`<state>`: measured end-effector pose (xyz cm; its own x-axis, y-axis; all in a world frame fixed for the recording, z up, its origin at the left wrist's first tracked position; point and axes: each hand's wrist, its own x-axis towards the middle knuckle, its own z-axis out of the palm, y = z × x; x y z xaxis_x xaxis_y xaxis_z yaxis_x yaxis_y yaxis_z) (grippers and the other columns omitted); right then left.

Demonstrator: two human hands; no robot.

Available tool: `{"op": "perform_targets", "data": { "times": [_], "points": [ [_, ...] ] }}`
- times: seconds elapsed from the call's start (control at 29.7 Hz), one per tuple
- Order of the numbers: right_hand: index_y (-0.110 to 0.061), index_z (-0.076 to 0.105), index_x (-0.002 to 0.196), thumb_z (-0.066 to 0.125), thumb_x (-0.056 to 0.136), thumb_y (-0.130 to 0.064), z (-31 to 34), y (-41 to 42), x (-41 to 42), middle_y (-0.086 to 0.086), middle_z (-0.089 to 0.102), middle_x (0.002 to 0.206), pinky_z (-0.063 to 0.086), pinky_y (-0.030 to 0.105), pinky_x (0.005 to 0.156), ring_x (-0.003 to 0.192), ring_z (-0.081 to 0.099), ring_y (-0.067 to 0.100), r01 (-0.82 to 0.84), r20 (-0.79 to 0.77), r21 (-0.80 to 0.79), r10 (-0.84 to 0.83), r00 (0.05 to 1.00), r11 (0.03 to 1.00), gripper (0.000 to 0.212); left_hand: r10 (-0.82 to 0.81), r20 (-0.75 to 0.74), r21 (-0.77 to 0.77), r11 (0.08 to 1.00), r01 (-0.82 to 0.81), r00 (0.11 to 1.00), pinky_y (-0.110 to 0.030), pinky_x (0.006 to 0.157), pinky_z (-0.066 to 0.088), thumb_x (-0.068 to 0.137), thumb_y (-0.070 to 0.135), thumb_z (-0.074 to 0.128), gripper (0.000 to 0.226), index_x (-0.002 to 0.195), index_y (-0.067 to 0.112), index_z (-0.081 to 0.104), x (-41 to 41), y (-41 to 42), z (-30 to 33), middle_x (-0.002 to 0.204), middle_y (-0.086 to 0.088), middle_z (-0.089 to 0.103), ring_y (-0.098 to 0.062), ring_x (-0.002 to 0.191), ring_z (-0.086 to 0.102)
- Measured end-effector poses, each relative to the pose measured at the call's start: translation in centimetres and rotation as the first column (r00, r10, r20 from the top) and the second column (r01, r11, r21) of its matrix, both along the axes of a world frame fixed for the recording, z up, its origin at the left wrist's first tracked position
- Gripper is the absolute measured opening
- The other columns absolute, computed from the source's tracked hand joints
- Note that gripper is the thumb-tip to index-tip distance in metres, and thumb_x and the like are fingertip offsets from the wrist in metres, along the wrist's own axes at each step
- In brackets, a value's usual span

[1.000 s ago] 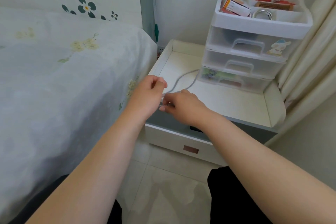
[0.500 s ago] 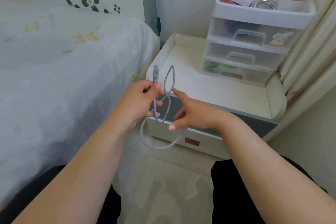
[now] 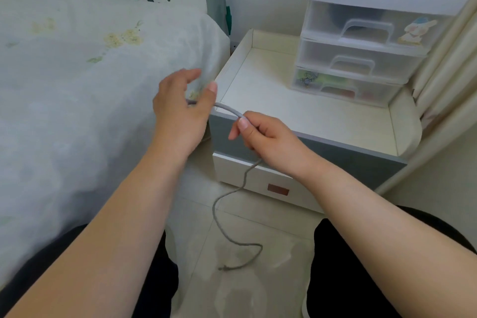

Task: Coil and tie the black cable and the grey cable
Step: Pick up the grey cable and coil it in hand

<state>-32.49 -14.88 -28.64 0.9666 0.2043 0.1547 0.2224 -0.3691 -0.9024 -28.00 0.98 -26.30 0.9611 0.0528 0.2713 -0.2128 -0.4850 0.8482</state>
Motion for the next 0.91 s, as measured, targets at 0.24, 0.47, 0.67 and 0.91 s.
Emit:
{"op": "perform_targets", "data": {
  "times": [0.24,0.47,0.67,0.91],
  "points": [
    [-0.017,0.063,0.082,0.045,0.099,-0.024,0.4,-2.7,1.2,-0.015,0.042,0.053,0.031,0.011,0.051,0.047,0.039,0.000,0.115,0.037,0.012,-0.115,0.993,0.993,0.026,-0.285,-0.256,0.125,0.938,0.324,0.924,-0.028,0.096,0.040,0.096,0.051,0.042,0.048,0.068,0.021,0.068,-0.7,0.1,0.5,0.119,0.000,0.068,-0.009,0.115,0.058],
    [-0.030,0.041,0.134,0.043,0.098,-0.017,-1.1,-2.1,1.3,-0.021,0.056,0.083,0.046,0.015,0.069,0.073,0.053,-0.001,0.130,0.060,-0.100,-0.124,0.990,0.987,0.038,-0.848,-0.318,-0.774,0.491,0.401,0.424,-0.016,0.036,0.035,0.094,0.025,0.040,0.026,0.101,0.009,0.058,-3.0,-1.3,1.0,0.060,0.001,0.053,-0.006,0.037,0.039],
    [-0.018,0.026,0.133,0.049,0.096,-0.023,-4.5,2.0,-0.3,0.015,0.062,0.086,0.055,0.031,0.059,0.053,0.063,0.021,-0.012,-0.349,-0.125,-0.033,0.937,0.992,0.044,-0.662,-0.182,-0.923,0.369,0.105,0.727,-0.016,0.033,0.023,0.103,0.037,0.027,0.039,0.072,0.018,0.042,-1.4,-1.0,1.0,0.085,-0.001,0.070,-0.006,0.040,0.040],
    [-0.009,0.031,0.123,0.042,0.092,-0.007,-4.6,2.8,-2.4,0.009,0.055,0.091,0.046,0.043,0.053,0.062,0.056,0.030,-0.066,-0.020,-0.698,0.073,0.997,0.713,0.033,-0.431,-0.170,-0.503,0.811,0.298,0.886,-0.033,0.086,0.056,0.106,0.025,0.028,0.030,0.092,0.019,0.054,-0.8,-0.1,1.0,0.127,0.004,0.063,-0.016,0.106,0.066]
  ]
}}
